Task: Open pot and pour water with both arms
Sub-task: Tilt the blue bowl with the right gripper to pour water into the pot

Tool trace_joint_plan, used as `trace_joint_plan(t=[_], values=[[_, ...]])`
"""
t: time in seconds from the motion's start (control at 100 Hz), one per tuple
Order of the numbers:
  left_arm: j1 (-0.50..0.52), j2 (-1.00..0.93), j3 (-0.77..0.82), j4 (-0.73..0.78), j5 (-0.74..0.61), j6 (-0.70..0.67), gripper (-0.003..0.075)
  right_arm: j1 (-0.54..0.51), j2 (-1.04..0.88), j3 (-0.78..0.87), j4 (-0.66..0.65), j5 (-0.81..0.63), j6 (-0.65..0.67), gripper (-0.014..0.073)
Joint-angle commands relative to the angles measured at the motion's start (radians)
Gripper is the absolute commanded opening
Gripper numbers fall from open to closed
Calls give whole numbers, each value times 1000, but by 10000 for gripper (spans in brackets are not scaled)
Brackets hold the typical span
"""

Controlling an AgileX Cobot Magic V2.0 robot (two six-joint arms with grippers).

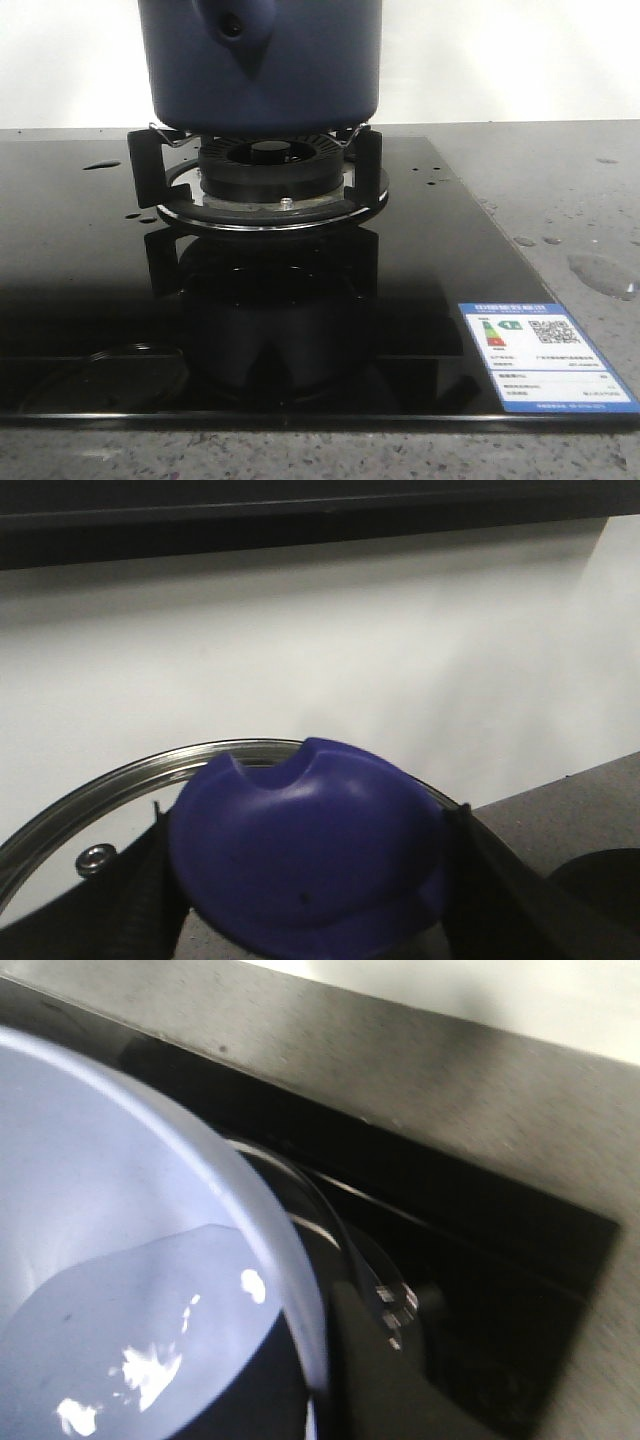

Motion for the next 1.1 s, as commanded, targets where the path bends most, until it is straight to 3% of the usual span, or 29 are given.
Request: trace_joint_plan(t=[0.0, 0.25, 0.67, 0.88, 1.09], values=[[3, -33, -32, -68, -18, -10, 378, 23, -28, -41, 46, -131, 4, -54], [3, -33, -32, -68, -24, -10, 378, 71, -36, 31, 39, -333, -109, -54], [3, -33, -32, -68, -24, -10, 378, 159, -228, 497, 37, -1050, -317, -56], [3, -33, -32, -68, -22, -10, 378, 221, -278, 675, -26, -1392, -319, -59], [3, -33, -32, -68, -20, -10, 378, 258, -282, 781, -103, -1615, -298, -59]])
